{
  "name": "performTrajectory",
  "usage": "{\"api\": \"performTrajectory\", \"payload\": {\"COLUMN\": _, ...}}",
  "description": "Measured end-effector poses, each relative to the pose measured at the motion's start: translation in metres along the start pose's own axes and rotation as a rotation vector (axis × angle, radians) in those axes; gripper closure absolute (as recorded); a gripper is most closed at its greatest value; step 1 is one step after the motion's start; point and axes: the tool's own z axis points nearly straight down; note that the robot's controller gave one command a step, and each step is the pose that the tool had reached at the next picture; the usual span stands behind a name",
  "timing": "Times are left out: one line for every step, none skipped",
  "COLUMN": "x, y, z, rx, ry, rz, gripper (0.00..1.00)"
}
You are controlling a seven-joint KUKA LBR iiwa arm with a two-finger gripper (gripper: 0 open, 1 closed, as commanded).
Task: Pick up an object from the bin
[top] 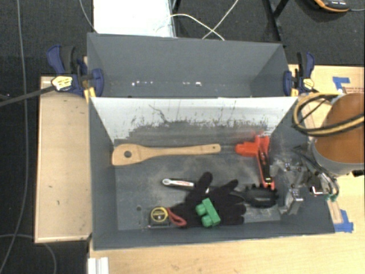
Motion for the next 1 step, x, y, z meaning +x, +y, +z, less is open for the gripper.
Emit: {"api": "performTrajectory", "payload": {"x": -0.0021, "y": 0.0006, "z": -0.0038, "rx": 0.002, "ry": -0.008, "rz": -0.006, "gripper": 0.00}}
